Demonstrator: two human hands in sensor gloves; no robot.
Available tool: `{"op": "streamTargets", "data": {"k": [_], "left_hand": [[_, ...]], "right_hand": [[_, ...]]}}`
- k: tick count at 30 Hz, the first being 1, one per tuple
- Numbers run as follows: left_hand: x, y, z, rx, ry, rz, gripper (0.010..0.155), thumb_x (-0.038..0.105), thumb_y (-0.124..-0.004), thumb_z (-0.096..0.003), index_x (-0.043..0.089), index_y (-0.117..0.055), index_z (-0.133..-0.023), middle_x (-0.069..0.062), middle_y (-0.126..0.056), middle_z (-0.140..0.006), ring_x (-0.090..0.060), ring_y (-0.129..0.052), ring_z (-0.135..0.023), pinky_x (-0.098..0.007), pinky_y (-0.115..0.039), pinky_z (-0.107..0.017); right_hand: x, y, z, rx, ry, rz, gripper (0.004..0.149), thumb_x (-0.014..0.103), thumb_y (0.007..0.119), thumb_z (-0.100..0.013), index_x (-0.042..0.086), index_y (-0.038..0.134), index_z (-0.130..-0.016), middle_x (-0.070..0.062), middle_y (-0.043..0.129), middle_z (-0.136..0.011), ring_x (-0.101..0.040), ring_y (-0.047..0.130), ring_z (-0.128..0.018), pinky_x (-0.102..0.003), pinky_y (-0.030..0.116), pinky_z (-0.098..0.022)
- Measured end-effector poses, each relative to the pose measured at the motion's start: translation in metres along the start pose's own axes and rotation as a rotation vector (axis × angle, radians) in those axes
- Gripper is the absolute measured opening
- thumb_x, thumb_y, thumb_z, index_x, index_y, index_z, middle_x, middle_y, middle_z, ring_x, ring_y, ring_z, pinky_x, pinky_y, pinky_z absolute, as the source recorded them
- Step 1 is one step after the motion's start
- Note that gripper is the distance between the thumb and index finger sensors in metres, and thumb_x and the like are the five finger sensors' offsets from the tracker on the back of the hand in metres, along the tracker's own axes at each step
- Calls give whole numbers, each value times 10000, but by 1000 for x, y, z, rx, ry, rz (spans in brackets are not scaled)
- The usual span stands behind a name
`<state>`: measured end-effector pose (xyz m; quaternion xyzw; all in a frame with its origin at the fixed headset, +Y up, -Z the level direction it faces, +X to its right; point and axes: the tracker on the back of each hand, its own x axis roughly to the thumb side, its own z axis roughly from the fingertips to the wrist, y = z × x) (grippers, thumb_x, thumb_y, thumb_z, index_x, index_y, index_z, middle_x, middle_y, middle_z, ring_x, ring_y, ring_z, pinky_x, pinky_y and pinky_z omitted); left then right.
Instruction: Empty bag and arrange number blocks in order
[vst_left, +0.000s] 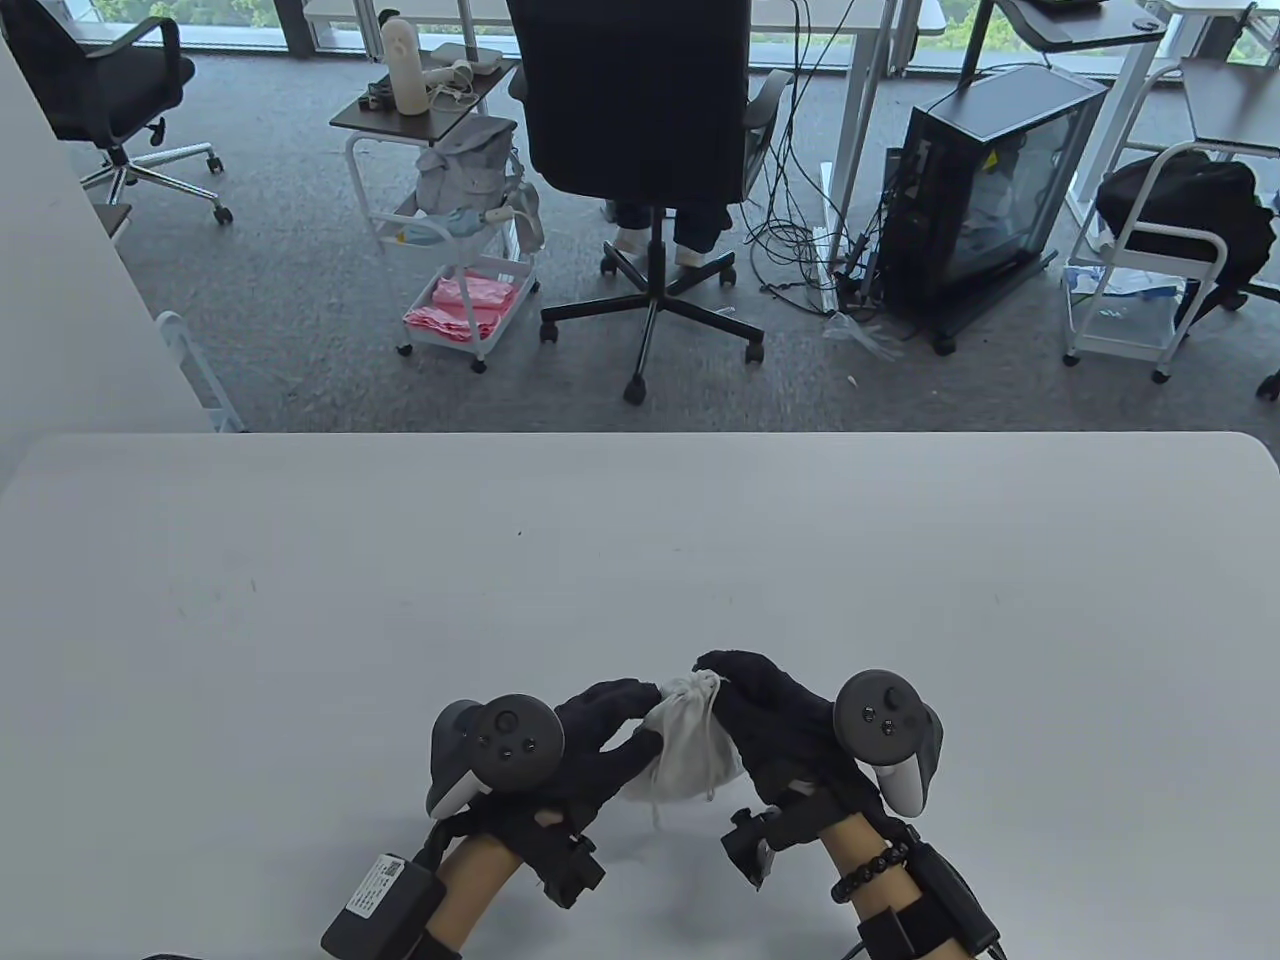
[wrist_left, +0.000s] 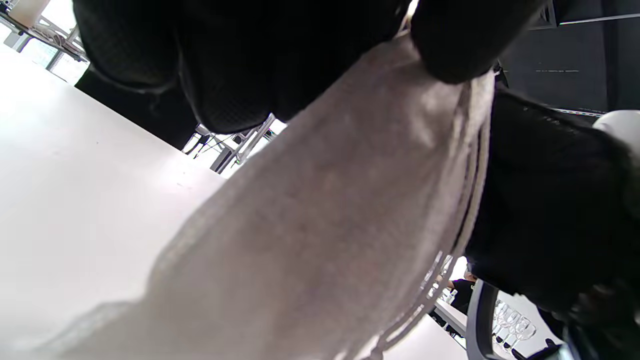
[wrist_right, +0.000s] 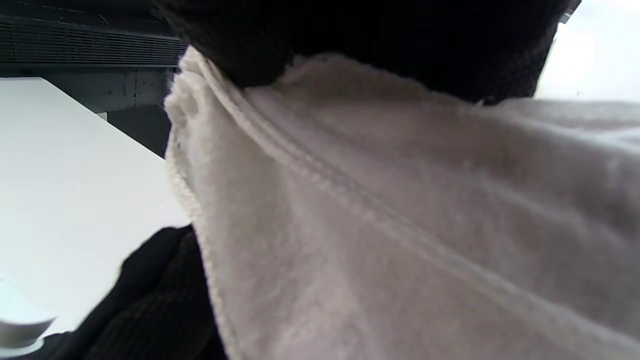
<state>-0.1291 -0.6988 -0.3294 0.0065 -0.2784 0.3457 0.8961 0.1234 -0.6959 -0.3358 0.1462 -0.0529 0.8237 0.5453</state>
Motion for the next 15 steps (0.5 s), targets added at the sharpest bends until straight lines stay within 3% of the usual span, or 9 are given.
{"op": "streamTargets", "data": {"k": [7, 10, 15], "left_hand": [[4, 1, 7, 92, 14, -43, 583, 545, -695, -530, 157, -803, -950, -139, -910, -906, -364, -1034, -748, -597, -811, -595], [5, 3, 11, 147, -12, -83, 462, 480, -719, -541, 195, -878, -868, -70, -1002, -784, -292, -1100, -652, -571, -842, -578], [3, 6, 18, 154, -67, -92, 426, 471, -731, -541, 212, -910, -828, -17, -1036, -724, -242, -1124, -608, -575, -843, -586]], "right_hand": [[10, 13, 7, 42, -47, 76, 352, 313, 774, -542, 172, 817, -862, -146, 917, -851, -391, 1027, -680, -519, 927, -490], [13, 19, 10, 67, -71, 113, 366, 325, 773, -538, 154, 819, -858, -152, 920, -843, -394, 1026, -675, -523, 923, -489], [15, 26, 11, 130, -99, 162, 444, 368, 795, -511, 130, 806, -886, -159, 917, -839, -384, 1023, -672, -517, 918, -492]]}}
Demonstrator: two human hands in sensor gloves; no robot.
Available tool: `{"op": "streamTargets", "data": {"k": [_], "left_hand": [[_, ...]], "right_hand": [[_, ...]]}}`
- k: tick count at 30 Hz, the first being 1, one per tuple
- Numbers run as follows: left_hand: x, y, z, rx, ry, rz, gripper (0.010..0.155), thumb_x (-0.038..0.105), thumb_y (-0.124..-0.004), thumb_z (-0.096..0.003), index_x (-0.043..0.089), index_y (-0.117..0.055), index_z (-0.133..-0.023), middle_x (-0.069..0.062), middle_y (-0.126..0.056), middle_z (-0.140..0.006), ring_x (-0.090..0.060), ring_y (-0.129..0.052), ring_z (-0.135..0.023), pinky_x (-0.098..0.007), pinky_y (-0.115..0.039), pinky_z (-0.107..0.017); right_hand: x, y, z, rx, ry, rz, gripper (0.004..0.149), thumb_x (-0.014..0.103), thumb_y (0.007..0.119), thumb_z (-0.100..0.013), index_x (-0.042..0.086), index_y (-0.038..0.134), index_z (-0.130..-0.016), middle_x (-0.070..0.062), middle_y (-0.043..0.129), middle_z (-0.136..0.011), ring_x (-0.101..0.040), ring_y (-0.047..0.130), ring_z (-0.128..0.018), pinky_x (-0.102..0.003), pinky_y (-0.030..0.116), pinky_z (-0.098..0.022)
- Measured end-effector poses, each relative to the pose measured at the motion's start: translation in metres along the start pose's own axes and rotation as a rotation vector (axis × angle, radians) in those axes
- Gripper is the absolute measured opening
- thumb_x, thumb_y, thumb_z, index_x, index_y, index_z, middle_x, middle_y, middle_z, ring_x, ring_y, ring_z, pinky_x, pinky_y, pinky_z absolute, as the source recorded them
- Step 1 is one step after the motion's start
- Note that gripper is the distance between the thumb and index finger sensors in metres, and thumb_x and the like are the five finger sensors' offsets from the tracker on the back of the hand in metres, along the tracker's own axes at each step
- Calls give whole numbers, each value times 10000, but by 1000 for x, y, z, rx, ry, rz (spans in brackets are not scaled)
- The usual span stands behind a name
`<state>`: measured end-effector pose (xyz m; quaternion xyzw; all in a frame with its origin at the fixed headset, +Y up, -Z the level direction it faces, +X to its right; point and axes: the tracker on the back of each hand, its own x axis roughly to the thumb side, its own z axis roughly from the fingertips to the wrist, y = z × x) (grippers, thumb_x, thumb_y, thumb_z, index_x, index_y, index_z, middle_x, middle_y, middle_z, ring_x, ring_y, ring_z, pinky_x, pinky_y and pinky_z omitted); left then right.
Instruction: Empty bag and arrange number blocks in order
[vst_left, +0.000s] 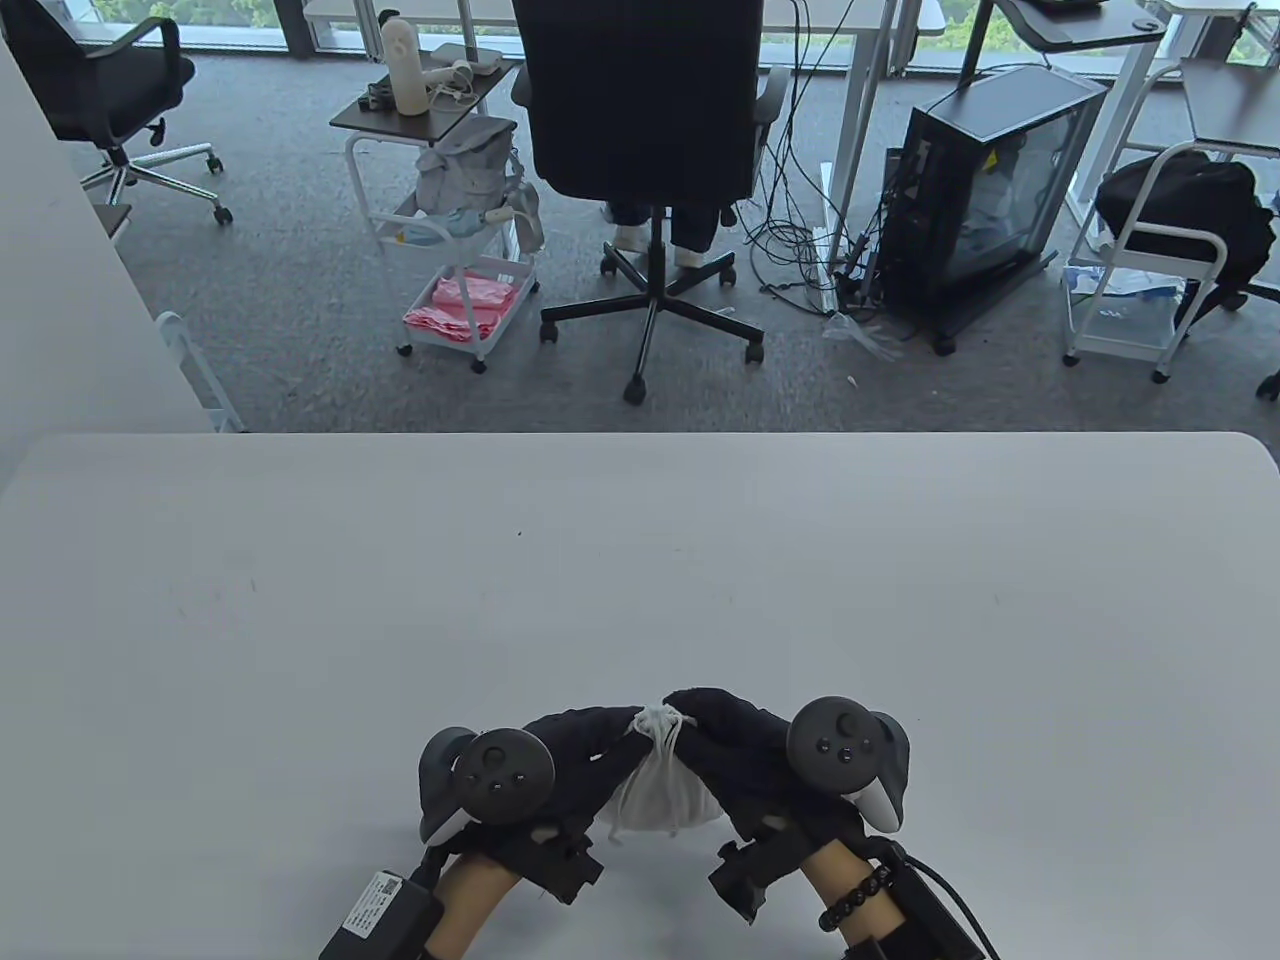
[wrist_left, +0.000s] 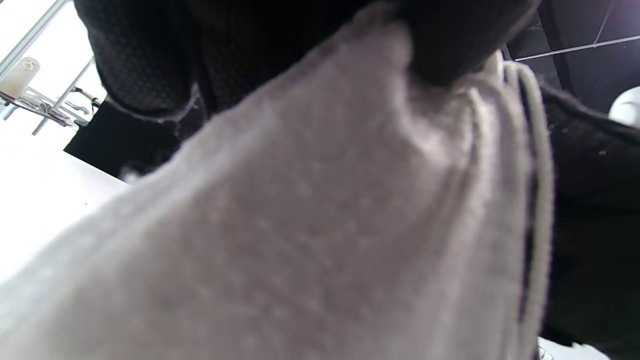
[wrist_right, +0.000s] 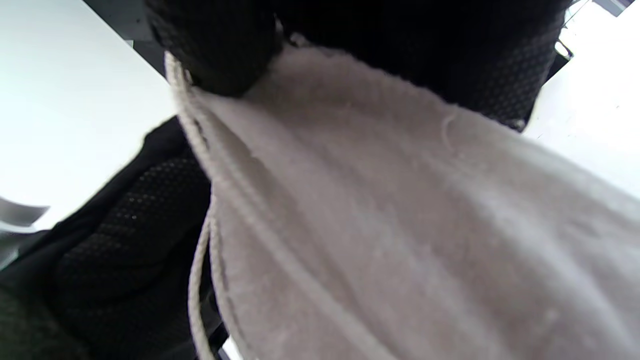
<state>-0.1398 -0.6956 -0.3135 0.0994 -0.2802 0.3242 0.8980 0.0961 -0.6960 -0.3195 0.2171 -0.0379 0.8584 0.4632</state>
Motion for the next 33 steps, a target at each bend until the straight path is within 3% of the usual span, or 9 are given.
{"op": "streamTargets", "data": {"k": [4, 6, 9, 11, 13, 20, 25, 27, 33], "left_hand": [[-4, 5, 2, 13, -7, -4, 415, 477, -732, -540, 237, -910, -828, -1, -1036, -737, -240, -1120, -629, -595, -831, -598], [-13, 10, 5, 24, 12, 86, 409, 482, -736, -541, 254, -907, -835, 10, -1030, -758, -238, -1112, -658, -609, -816, -612], [-49, 30, 14, 179, 131, 293, 400, 477, -732, -553, 253, -909, -833, 19, -1031, -758, -225, -1106, -677, -617, -807, -625], [-56, 33, 12, 177, 120, 412, 390, 484, -761, -551, 270, -908, -842, 25, -1024, -785, -236, -1076, -730, -643, -772, -648], [-57, 31, 11, 200, 148, 441, 389, 480, -744, -557, 272, -897, -848, 32, -1019, -790, -233, -1077, -732, -630, -778, -652], [-62, 27, 4, 94, 173, 490, 402, 492, -726, -553, 306, -860, -884, 33, -975, -860, -282, -1032, -805, -642, -750, -665], [-60, 26, 1, 45, 172, 471, 397, 484, -719, -558, 302, -862, -881, 18, -974, -853, -309, -1017, -812, -660, -732, -664], [-58, 25, 0, 10, 158, 452, 395, 485, -717, -558, 304, -865, -877, 20, -976, -848, -309, -1014, -817, -665, -727, -663], [-48, 22, -3, -44, 112, 422, 393, 485, -726, -554, 301, -880, -864, 17, -989, -830, -318, -1013, -817, -676, -721, -661]], "right_hand": [[0, -1, 1, -32, -19, 28, 369, 366, 797, -510, 179, 854, -822, -115, 958, -790, -350, 1039, -648, -504, 923, -488], [-5, -7, 1, -42, -22, 36, 347, 370, 789, -517, 194, 865, -806, -90, 970, -774, -330, 1048, -640, -489, 932, -484], [-23, -27, 3, -181, 18, -42, 329, 366, 774, -530, 202, 867, -799, -77, 971, -770, -312, 1052, -640, -473, 939, -490], [-28, -29, -2, -122, -34, -117, 350, 368, 768, -553, 194, 861, -842, -79, 964, -796, -309, 1041, -669, -468, 934, -513], [-27, -24, -3, -171, 11, -153, 346, 357, 774, -529, 200, 874, -820, -76, 972, -786, -309, 1048, -662, -474, 936, -512], [-29, -31, -9, -2, -6, -63, 397, 311, 758, -547, 150, 811, -906, -139, 898, -888, -398, 958, -775, -552, 848, -598], [-22, -43, -9, -107, 18, -3, 449, 295, 698, -571, 104, 740, -975, -186, 844, -932, -450, 925, -794, -603, 823, -598], [-18, -44, -10, -108, 6, -21, 499, 361, 692, -570, 91, 731, -988, -197, 833, -944, -463, 916, -801, -617, 816, -598], [6, -19, -13, 132, -18, 5, 715, 545, 742, -496, 39, 736, -1000, -245, 835, -940, -512, 915, -772, -638, 820, -564]]}}
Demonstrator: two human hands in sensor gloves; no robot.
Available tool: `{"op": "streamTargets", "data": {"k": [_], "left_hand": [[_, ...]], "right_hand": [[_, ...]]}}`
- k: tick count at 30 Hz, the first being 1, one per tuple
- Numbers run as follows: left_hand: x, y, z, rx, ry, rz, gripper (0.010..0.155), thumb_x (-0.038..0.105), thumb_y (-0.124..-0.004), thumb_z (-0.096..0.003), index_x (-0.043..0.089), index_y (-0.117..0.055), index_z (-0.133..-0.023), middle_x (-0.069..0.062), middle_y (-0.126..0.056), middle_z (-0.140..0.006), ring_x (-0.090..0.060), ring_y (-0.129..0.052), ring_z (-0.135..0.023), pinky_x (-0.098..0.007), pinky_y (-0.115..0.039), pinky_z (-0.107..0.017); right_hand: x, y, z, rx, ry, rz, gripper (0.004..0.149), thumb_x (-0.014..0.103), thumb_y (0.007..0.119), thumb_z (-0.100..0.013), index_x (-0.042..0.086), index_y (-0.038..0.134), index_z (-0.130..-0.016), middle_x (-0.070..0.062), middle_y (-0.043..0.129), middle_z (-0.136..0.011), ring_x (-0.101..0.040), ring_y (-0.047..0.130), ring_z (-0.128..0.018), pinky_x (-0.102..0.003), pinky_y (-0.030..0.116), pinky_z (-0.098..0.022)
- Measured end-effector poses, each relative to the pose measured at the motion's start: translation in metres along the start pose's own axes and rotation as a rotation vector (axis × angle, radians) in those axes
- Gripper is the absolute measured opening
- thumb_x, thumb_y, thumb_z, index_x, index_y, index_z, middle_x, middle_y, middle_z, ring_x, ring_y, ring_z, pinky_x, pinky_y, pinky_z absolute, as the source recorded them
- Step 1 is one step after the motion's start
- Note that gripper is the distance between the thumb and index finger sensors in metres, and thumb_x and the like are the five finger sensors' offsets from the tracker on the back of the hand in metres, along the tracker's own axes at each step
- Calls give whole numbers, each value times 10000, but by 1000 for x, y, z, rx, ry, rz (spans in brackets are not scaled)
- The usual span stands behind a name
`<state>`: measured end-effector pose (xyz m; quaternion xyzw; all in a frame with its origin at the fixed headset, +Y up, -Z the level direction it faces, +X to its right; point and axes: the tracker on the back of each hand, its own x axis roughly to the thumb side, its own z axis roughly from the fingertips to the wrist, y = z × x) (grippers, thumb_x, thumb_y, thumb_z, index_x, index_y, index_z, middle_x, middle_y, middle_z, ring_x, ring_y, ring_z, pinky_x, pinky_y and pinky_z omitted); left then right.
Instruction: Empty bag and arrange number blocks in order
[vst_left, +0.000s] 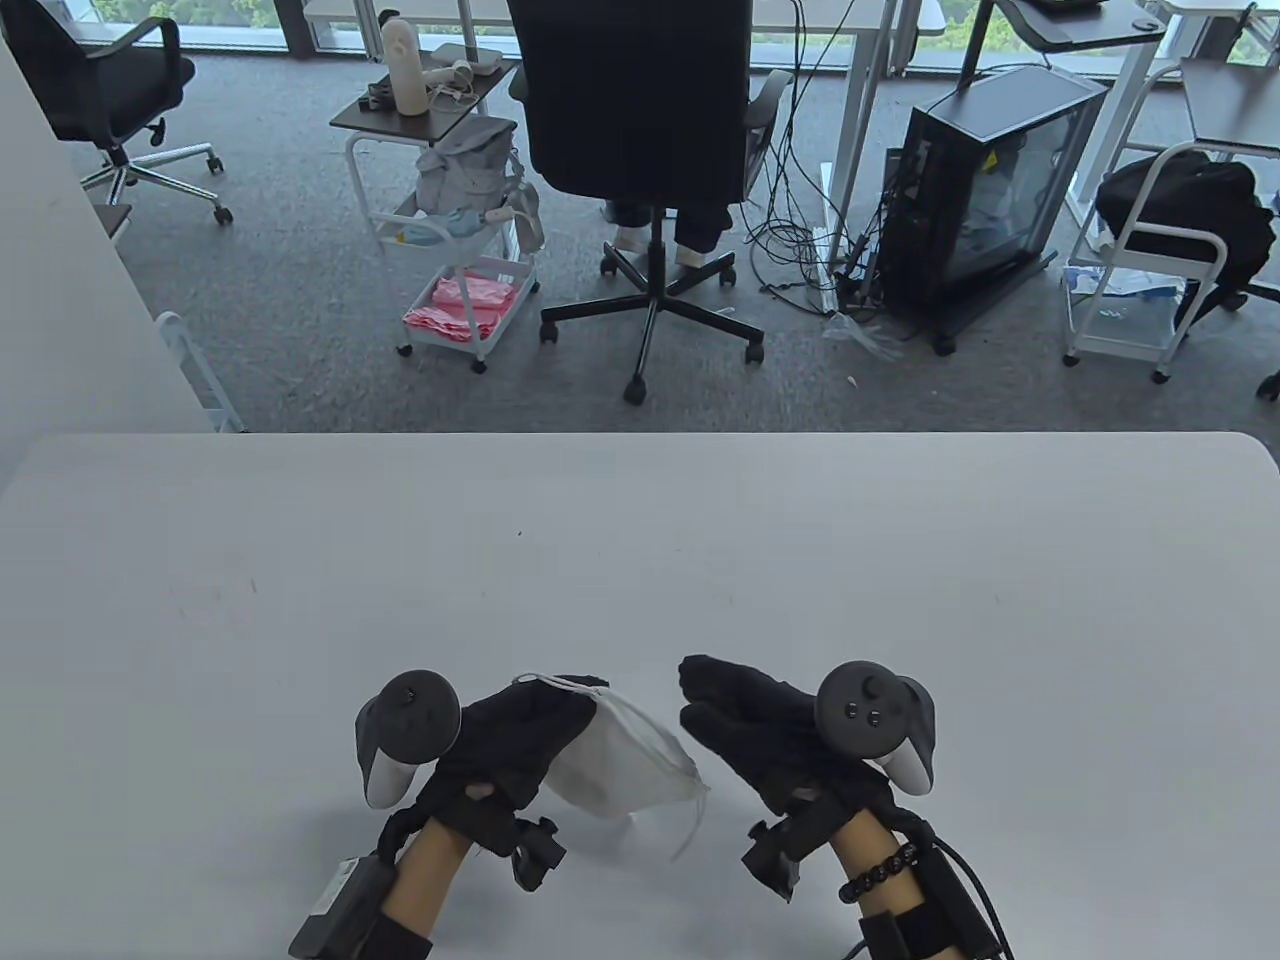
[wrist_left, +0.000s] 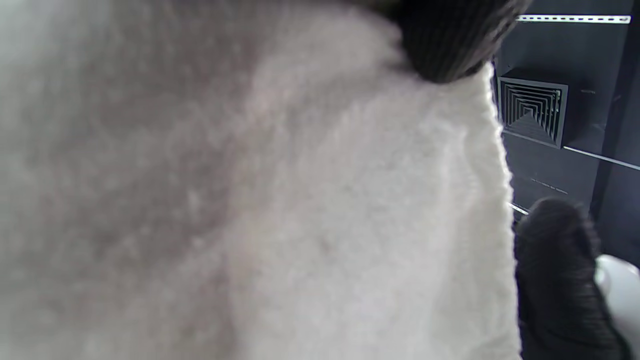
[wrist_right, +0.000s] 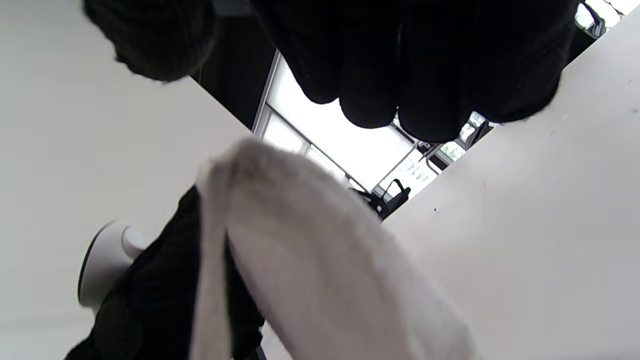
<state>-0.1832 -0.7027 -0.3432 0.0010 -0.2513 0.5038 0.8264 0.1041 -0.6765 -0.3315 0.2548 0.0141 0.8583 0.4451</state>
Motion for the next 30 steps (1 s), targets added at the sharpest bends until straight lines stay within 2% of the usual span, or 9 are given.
{"op": "streamTargets", "data": {"k": [5, 10, 16, 19, 21, 23, 26, 28, 30], "left_hand": [[3, -7, -2, -86, -33, 7, 392, 488, -727, -551, 316, -876, -870, 28, -984, -849, -332, -995, -847, -692, -703, -670], [1, -9, -4, -123, -23, 42, 399, 502, -723, -554, 321, -872, -876, 19, -968, -876, -359, -965, -879, -713, -675, -677], [-14, -4, -4, -142, 196, -52, 585, 504, -689, -565, 145, -749, -1023, -193, -834, -991, -516, -869, -881, -715, -658, -644], [-14, 5, 1, -156, 364, -98, 592, 478, -677, -569, 49, -791, -961, -209, -913, -864, -464, -976, -744, -662, -739, -588], [-8, 7, 1, -212, 335, -56, 574, 496, -660, -572, 73, -833, -919, -168, -964, -801, -405, -1032, -675, -619, -789, -564], [1, 0, -1, -288, 229, 52, 641, 547, -637, -570, 73, -772, -981, -171, -922, -861, -393, -1013, -714, -613, -778, -587], [11, -21, -3, -319, 205, 119, 803, 624, -626, -536, 23, -640, -1069, -256, -791, -974, -473, -915, -802, -666, -706, -622], [17, -27, -1, -271, 209, 31, 847, 652, -627, -514, 6, -640, -1061, -257, -796, -962, -472, -921, -789, -671, -706, -618], [21, -32, 1, -172, 238, -15, 762, 620, -660, -520, 40, -706, -1013, -208, -852, -912, -431, -962, -751, -647, -736, -605]], "right_hand": [[12, 16, -6, 74, 43, 16, 614, 452, 794, -505, 32, 779, -953, -223, 899, -857, -461, 978, -685, -576, 870, -511], [9, 18, -6, 48, 81, -49, 420, 343, 793, -529, 59, 882, -824, -147, 1009, -675, -335, 1075, -518, -476, 952, -392], [-5, 17, -5, -10, 178, -282, 434, 323, 715, -562, 7, 872, -815, -168, 1010, -651, -334, 1089, -493, -468, 965, -368], [-14, 13, -2, -48, 225, -390, 439, 318, 694, -572, 1, 855, -829, -175, 999, -674, -346, 1081, -520, -475, 960, -388], [-16, 11, -2, -67, 225, -409, 442, 317, 686, -576, 2, 842, -844, -180, 988, -699, -360, 1071, -549, -488, 953, -411], [-15, 13, -2, -50, 211, -402, 448, 317, 677, -580, 3, 830, -860, -189, 977, -728, -380, 1056, -587, -506, 942, -436], [-11, 24, -4, 4, 179, -432, 449, 313, 651, -587, 14, 811, -880, -191, 952, -771, -404, 1027, -640, -532, 912, -482], [-7, 31, -5, 9, 175, -402, 457, 308, 641, -585, 3, 805, -883, -204, 944, -779, -421, 1016, -647, -542, 902, -489], [-4, 36, -6, 40, 154, -386, 458, 310, 631, -585, 6, 801, -882, -196, 946, -772, -408, 1026, -636, -528, 913, -482]]}}
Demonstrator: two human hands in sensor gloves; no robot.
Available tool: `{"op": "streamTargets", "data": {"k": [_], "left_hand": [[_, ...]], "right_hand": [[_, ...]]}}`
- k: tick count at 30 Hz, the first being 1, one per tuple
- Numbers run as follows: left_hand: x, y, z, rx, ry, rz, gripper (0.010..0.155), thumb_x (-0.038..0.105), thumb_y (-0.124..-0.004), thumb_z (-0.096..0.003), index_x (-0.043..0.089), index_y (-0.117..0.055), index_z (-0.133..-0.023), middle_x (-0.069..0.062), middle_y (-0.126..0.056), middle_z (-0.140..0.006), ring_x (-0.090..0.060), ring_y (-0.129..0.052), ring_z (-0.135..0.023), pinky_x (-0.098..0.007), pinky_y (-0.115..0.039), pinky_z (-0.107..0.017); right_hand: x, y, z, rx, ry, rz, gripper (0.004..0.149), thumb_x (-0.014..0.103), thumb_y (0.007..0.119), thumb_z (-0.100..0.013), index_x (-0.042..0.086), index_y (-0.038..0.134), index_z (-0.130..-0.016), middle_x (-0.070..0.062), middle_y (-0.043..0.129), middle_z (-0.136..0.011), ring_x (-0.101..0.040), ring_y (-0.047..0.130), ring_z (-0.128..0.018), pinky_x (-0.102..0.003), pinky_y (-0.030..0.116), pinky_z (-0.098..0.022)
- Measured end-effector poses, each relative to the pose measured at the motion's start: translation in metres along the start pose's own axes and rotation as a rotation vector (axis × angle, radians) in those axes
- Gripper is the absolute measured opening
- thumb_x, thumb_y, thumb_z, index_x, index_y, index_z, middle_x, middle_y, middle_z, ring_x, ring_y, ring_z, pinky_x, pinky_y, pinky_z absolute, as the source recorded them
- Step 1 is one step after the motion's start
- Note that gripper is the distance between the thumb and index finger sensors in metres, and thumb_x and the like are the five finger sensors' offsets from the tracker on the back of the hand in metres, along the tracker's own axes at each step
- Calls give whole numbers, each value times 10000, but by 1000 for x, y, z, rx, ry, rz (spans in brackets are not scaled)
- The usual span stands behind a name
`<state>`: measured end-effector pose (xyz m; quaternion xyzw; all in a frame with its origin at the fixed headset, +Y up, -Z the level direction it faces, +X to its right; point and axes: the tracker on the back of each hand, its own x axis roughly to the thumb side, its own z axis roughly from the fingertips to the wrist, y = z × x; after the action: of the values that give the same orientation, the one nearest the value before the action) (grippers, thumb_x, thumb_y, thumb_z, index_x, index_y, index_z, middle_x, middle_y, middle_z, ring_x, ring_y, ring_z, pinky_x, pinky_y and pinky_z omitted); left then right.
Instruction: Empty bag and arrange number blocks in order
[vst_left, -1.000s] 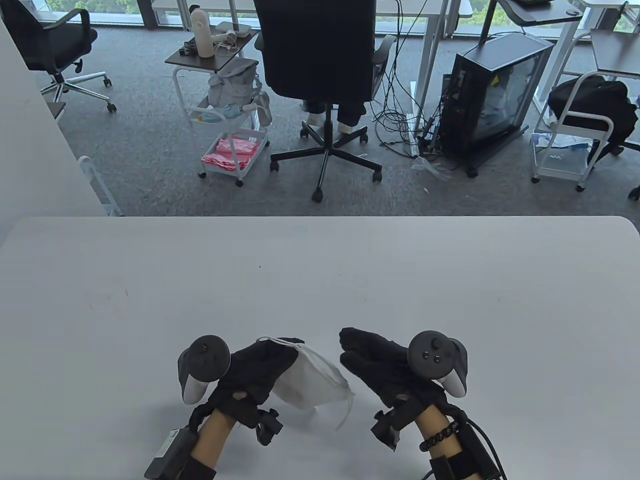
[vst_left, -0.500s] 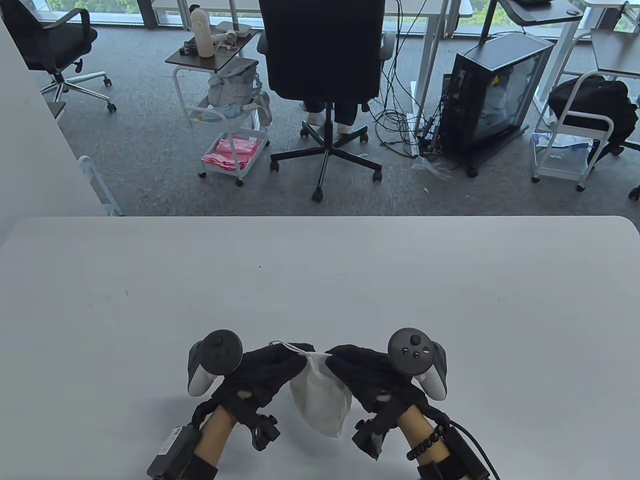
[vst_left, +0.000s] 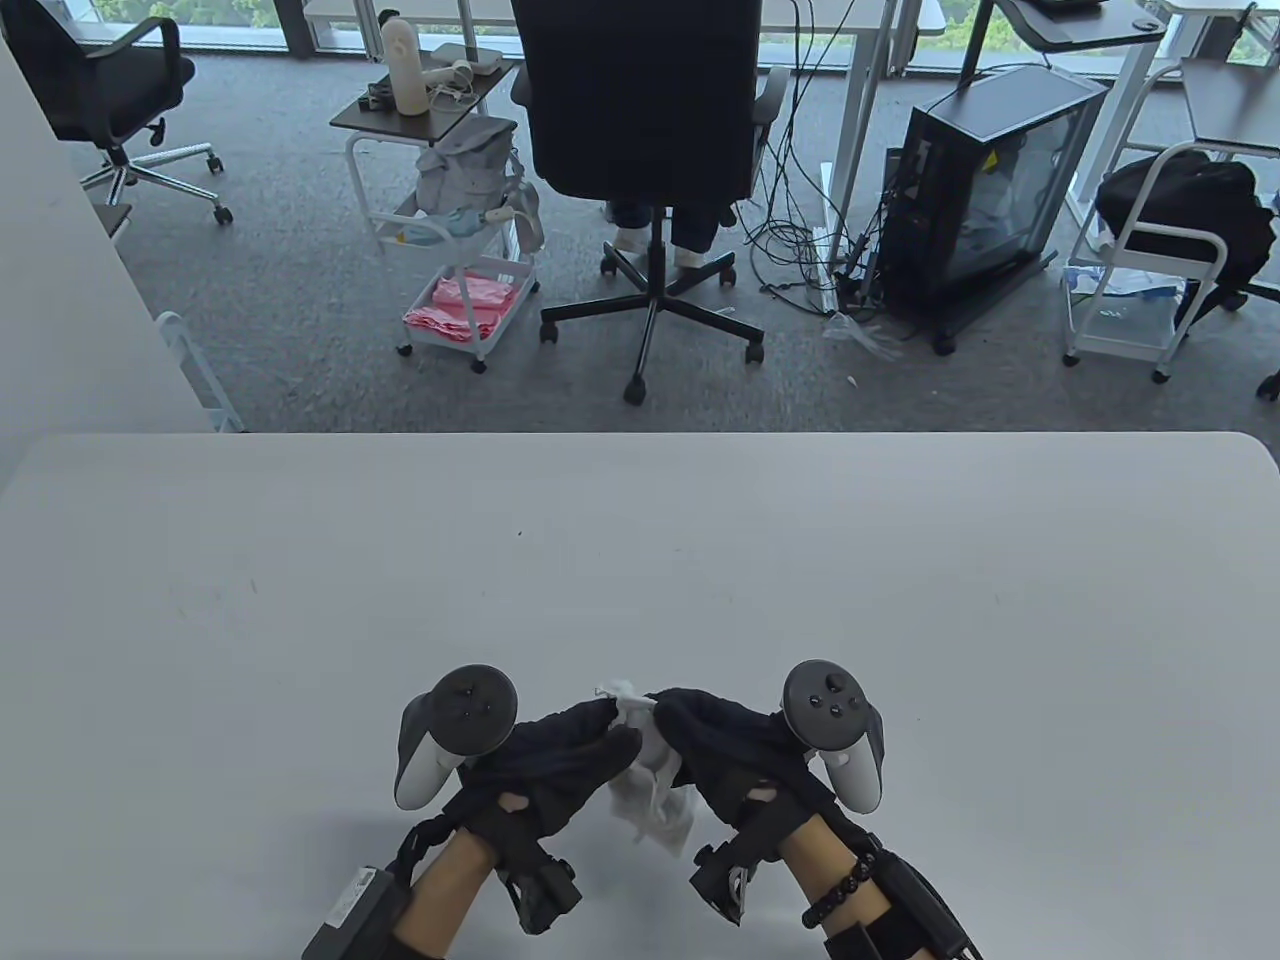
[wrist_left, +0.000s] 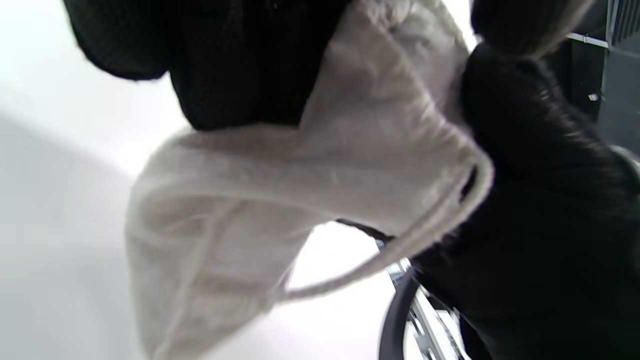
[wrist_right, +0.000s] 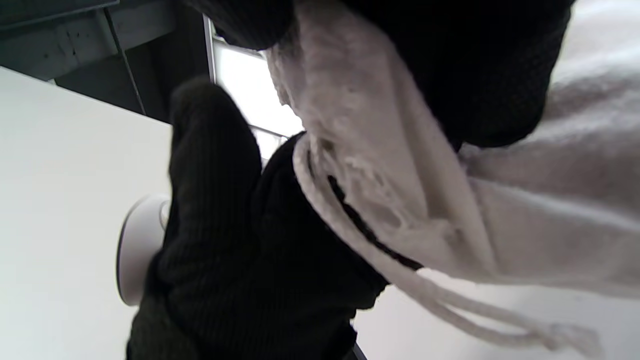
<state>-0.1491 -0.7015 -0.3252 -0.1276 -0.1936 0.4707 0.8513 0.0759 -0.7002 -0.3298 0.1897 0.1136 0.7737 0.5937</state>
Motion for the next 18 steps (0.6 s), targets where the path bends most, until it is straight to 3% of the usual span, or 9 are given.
{"op": "streamTargets", "data": {"k": [2, 6, 9, 11, 15, 18], "left_hand": [[1, -1, 3, 126, 6, -28, 630, 560, -730, -511, 84, -816, -916, -143, -953, -789, -353, -1041, -634, -602, -789, -576], [3, 8, 5, 201, -55, 1, 426, 461, -812, -505, 140, -915, -766, -40, -1035, -589, -217, -1103, -437, -541, -833, -564], [4, 15, 6, 190, -59, 28, 409, 443, -847, -501, 128, -916, -752, -43, -1028, -561, -210, -1091, -411, -555, -823, -568], [7, 20, 7, 214, -74, -54, 407, 433, -869, -490, 120, -920, -746, -48, -1028, -549, -213, -1087, -399, -562, -822, -563], [27, 31, 15, 290, -128, -422, 406, 425, -896, -475, 120, -926, -741, -47, -1030, -542, -216, -1086, -395, -573, -823, -559], [32, 36, 17, 302, -117, -463, 407, 417, -904, -471, 120, -924, -748, -52, -1028, -551, -223, -1085, -405, -576, -822, -557]], "right_hand": [[2, 2, 1, -41, 7, 0, 450, 314, 643, -579, 8, 813, -862, -175, 964, -728, -373, 1055, -586, -498, 940, -442], [8, -3, 7, -210, -16, 126, 417, 377, 847, -481, 67, 885, -757, -80, 1024, -578, -241, 1116, -422, -392, 1000, -311], [14, -4, 9, -220, -15, 199, 438, 387, 940, -419, 96, 877, -740, -55, 1014, -561, -219, 1104, -410, -385, 993, -307], [19, -5, 11, -269, -25, 299, 418, 370, 948, -429, 94, 877, -736, -55, 1009, -552, -216, 1097, -401, -386, 989, -300], [28, -12, 17, -389, -59, 465, 408, 363, 945, -441, 89, 878, -735, -63, 1006, -545, -217, 1090, -392, -387, 983, -296], [35, -21, 22, -467, -76, 529, 401, 367, 937, -450, 89, 879, -732, -61, 1005, -544, -215, 1090, -390, -388, 982, -295]]}}
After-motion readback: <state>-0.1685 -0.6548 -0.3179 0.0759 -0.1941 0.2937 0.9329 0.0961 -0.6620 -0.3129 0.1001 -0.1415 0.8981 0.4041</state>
